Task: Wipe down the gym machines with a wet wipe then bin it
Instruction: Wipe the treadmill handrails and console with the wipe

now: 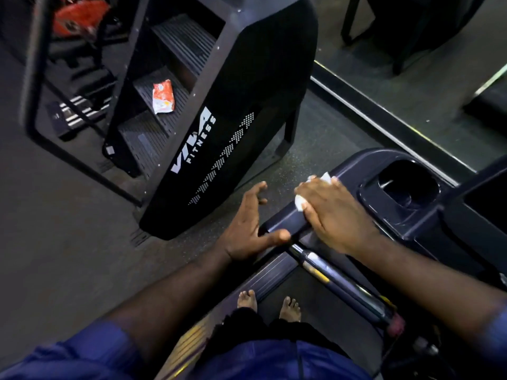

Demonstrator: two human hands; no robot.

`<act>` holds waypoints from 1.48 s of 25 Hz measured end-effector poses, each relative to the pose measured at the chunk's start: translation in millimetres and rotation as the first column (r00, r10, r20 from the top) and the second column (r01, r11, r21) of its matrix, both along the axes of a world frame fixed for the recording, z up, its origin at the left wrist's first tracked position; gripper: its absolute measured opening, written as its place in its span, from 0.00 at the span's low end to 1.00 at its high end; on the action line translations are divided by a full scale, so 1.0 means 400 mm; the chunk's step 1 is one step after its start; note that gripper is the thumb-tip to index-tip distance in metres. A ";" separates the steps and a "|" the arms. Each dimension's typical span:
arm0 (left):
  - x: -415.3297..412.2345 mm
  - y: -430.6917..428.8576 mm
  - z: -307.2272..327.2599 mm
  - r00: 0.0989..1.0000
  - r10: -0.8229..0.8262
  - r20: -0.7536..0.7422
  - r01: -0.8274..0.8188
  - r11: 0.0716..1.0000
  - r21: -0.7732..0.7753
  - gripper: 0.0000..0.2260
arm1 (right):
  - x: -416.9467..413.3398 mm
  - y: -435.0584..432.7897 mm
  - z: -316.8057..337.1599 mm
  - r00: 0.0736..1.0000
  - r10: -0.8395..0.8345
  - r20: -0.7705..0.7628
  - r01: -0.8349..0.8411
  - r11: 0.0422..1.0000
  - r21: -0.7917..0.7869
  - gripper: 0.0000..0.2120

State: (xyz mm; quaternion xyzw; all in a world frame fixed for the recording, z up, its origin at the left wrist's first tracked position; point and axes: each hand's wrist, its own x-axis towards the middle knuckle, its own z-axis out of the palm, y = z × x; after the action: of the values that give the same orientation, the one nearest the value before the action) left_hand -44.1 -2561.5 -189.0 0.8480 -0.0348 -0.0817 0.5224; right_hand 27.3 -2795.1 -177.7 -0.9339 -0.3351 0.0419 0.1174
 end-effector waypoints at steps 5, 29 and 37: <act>-0.005 0.007 -0.019 0.957 0.288 0.032 -0.285 0.956 -0.067 0.49 | -0.114 0.145 0.019 0.996 -0.074 -0.040 0.071 0.995 -0.072 0.31; 0.044 0.007 -0.045 0.836 0.281 -0.471 -0.480 0.791 -0.379 0.49 | -0.169 0.212 0.049 0.959 -0.149 -0.239 0.124 0.985 -0.116 0.40; 0.160 -0.054 0.014 0.856 0.115 -0.505 -0.265 0.935 -0.237 0.57 | 0.072 0.048 0.037 0.836 -0.536 -0.120 0.501 0.833 -0.234 0.47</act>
State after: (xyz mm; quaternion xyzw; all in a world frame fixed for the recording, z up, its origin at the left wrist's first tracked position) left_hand 19.9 -2583.1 -183.5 0.7113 0.1694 -0.2320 0.6416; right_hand 56.3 -2775.8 -162.8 -0.9888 -0.0506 0.1253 0.0633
